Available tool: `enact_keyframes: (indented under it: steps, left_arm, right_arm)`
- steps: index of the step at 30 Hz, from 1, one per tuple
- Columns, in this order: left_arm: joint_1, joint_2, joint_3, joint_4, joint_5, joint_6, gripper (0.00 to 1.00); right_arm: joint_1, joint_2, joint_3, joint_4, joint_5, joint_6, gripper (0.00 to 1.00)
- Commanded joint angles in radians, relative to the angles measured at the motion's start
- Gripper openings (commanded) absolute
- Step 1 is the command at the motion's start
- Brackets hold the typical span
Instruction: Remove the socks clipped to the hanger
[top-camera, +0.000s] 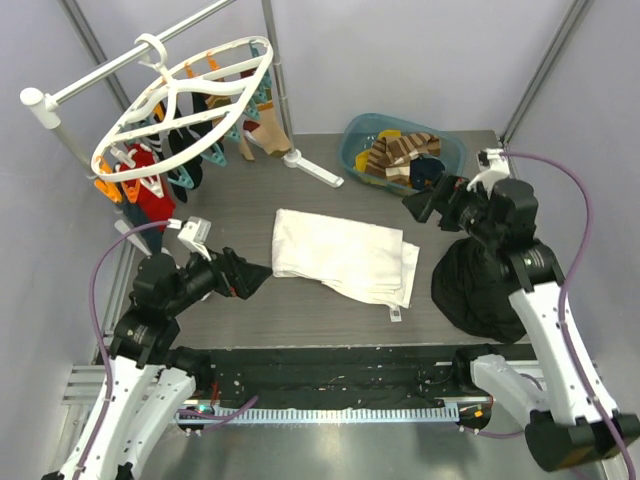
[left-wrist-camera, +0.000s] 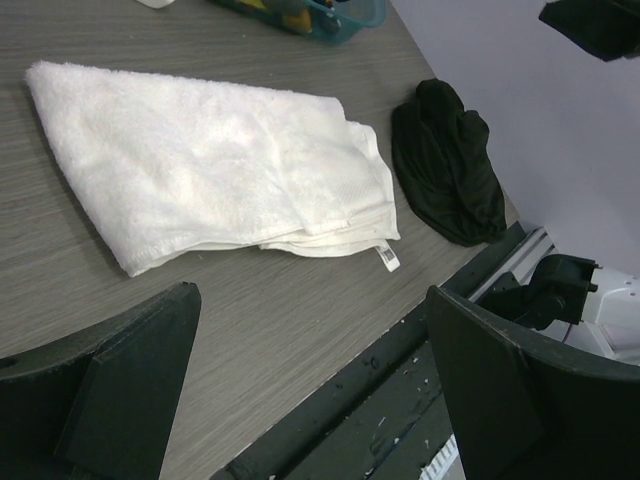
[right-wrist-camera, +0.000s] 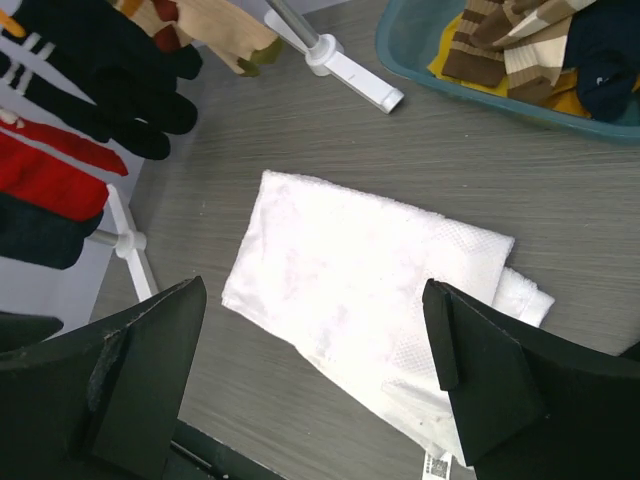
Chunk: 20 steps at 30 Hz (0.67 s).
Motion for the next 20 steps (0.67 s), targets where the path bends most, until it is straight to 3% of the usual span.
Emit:
enact_keyframes:
  steps: [1, 9, 20]
  left_arm:
    - [0.003, -0.050, -0.006, 0.042, -0.044, -0.008, 1.00]
    - [0.003, -0.114, -0.015, 0.049, -0.073, -0.014, 1.00]
    - [0.003, -0.127, -0.013, 0.043, -0.094, -0.009, 1.00]
  right_arm:
    - [-0.004, -0.148, -0.086, 0.038, -0.100, 0.023, 1.00]
    - [-0.004, -0.369, -0.257, 0.112, -0.126, 0.056, 1.00]
    - [-0.004, -0.383, -0.272, 0.093, -0.117, 0.045, 1.00]
